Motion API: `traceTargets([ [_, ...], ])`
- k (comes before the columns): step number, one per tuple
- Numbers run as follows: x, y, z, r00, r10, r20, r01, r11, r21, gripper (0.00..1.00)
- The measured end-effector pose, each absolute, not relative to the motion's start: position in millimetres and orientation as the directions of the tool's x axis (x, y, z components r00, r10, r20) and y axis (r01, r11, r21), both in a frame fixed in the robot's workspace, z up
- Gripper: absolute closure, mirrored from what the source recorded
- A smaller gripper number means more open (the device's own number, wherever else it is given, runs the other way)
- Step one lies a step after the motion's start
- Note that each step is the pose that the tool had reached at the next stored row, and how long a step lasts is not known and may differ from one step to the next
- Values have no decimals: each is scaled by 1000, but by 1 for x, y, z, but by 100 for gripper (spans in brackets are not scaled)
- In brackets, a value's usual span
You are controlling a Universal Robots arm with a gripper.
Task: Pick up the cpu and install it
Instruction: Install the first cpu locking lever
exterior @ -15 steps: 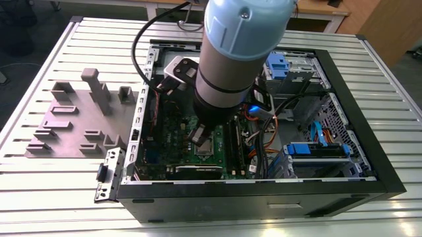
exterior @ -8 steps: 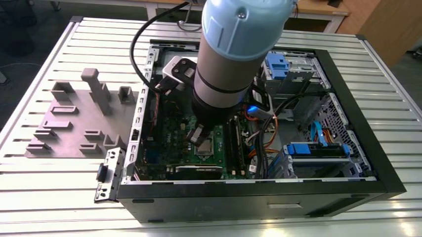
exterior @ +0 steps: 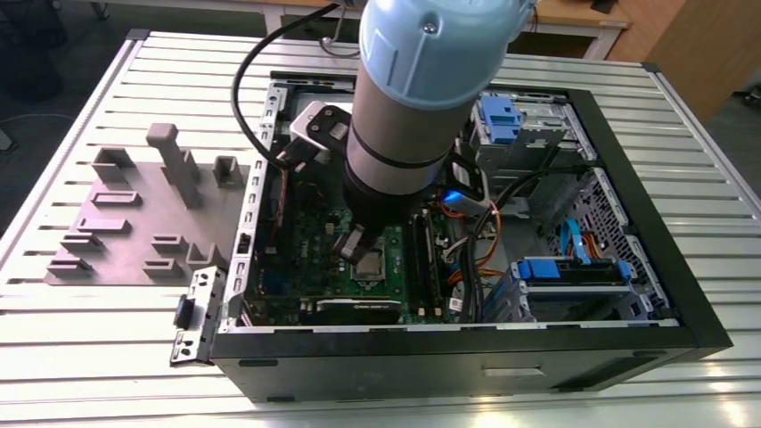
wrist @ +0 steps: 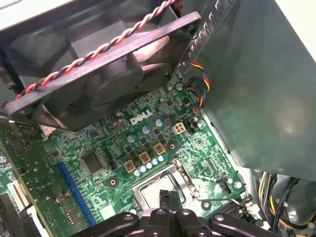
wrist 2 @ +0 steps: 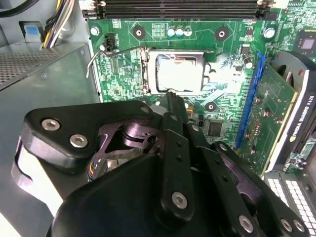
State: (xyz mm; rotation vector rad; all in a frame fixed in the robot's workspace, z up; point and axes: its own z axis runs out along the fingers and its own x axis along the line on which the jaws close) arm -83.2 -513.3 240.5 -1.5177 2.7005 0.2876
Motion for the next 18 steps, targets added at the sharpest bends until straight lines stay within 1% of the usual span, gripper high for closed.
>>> traceTargets([
  [13, -65, -501, 241, -524, -844, -117, -849, 507, 145, 89],
  [18, -62, -500, 241, -524, -844, -117, -849, 507, 146, 89],
])
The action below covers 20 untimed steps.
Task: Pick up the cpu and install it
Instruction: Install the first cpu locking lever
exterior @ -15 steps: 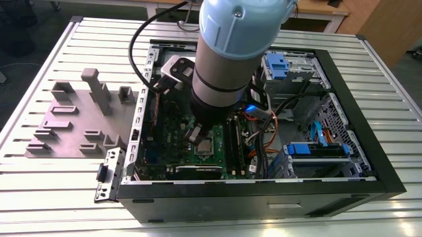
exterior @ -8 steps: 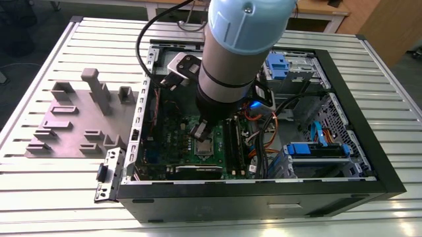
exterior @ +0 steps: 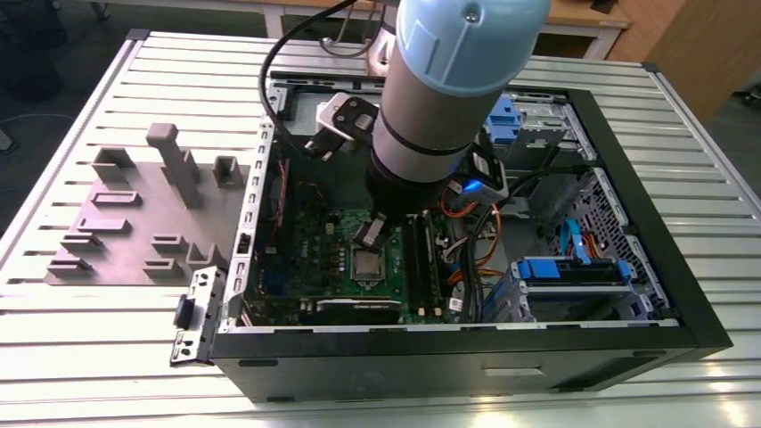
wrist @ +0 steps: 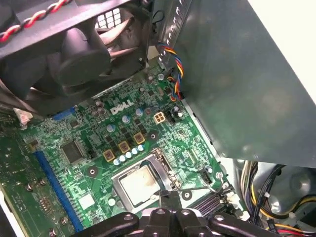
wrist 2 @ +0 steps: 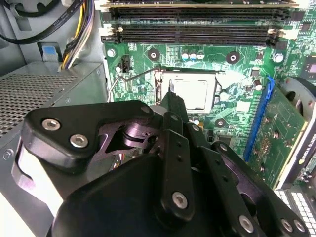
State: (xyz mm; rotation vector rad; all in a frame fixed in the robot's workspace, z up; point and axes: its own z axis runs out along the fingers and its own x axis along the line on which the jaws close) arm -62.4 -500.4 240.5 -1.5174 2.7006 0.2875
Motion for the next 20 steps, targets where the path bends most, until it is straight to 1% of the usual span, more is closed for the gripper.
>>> traceTargets([
  [7, -62, -492, 247, -524, -844, -117, -849, 507, 146, 89],
  [13, -55, -490, 247, -521, -843, -132, -851, 502, 154, 89],
  [20, -46, -484, 247, -520, -843, -137, -852, 500, 157, 89],
])
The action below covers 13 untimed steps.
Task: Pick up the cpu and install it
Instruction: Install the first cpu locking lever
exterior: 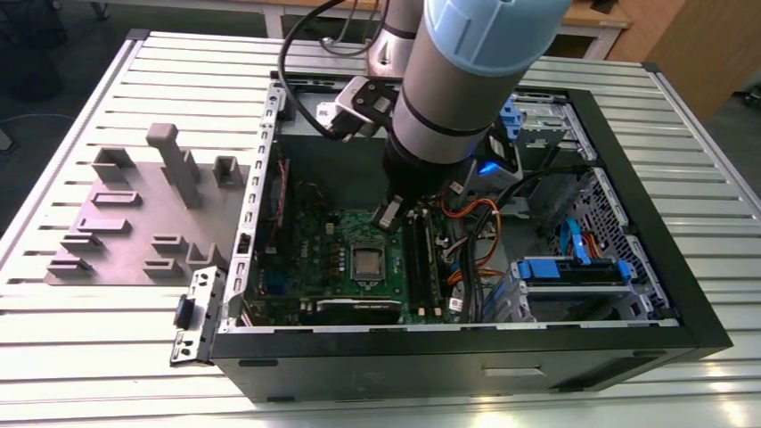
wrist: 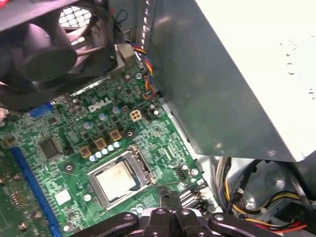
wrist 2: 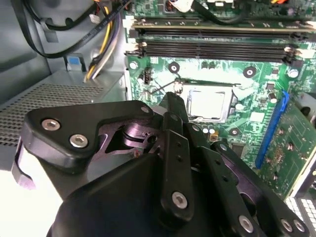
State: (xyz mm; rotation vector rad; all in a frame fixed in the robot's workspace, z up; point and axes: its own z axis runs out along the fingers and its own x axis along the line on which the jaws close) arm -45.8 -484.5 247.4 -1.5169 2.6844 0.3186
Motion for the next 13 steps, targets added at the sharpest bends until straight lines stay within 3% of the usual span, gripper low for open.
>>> traceTargets([
  [13, -39, -463, 247, -520, -843, -137, -852, 499, 158, 89],
])
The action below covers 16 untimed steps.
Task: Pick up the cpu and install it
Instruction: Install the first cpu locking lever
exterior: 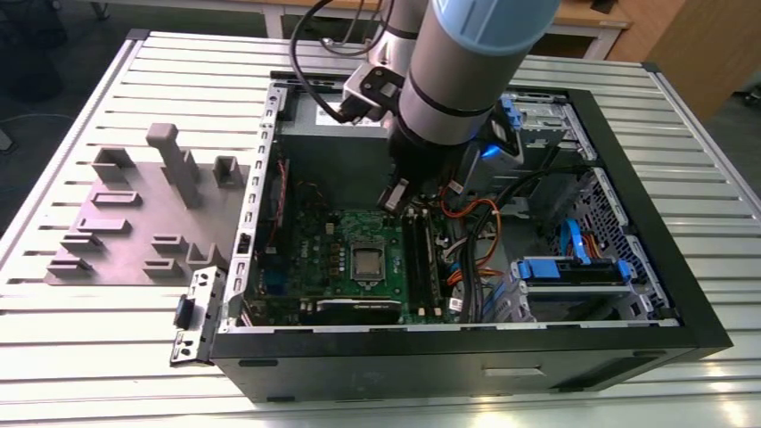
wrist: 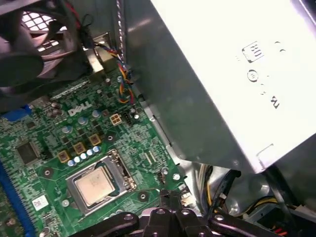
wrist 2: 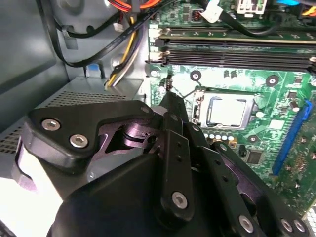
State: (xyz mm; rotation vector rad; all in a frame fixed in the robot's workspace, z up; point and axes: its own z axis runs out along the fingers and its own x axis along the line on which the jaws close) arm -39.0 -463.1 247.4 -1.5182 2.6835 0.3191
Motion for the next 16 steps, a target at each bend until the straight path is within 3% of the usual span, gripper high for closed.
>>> traceTargets([
  [16, -38, -456, 243, -466, -874, -140, -882, 445, 158, 89],
])
